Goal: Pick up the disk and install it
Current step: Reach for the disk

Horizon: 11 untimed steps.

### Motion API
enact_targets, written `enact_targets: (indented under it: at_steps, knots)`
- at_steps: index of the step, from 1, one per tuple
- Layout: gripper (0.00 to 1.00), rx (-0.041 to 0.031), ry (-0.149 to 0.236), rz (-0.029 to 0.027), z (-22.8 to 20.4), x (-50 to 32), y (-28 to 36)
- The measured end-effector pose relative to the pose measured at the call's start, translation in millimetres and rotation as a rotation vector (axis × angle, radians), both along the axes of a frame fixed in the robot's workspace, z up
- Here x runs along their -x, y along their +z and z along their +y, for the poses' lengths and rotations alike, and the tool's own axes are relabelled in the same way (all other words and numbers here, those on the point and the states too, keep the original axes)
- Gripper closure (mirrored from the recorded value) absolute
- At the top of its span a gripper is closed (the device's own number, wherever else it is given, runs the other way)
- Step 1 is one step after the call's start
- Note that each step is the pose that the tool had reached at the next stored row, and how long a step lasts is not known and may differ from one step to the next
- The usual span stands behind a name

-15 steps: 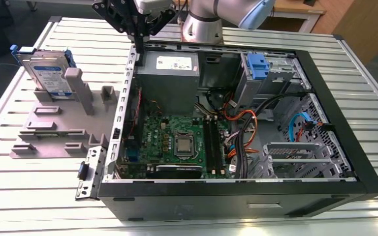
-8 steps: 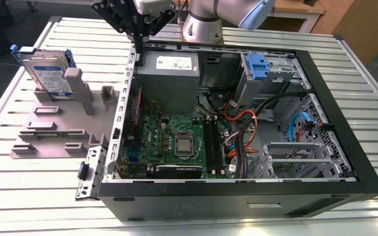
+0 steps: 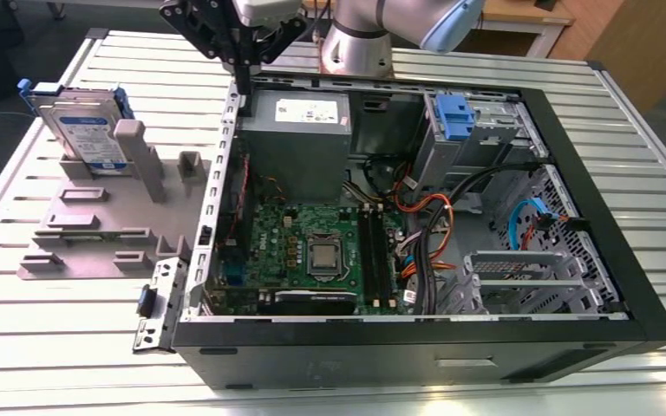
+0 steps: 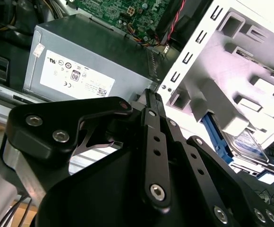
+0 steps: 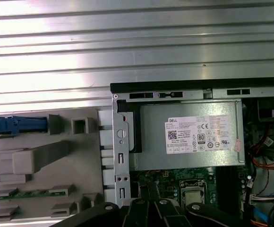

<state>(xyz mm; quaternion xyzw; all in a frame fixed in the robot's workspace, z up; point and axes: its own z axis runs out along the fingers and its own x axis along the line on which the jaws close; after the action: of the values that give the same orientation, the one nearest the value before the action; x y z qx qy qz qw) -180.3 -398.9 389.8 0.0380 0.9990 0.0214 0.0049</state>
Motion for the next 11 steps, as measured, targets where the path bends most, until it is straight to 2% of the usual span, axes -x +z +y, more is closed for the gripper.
enact_targets:
  at_steps: [6,11]
  knots:
    - [0.89,-0.0002,0.0,0.0007,0.0,0.9,-0.5]
    - [0.89,-0.0001,0.0,0.0037,0.0,1.5,-1.0]
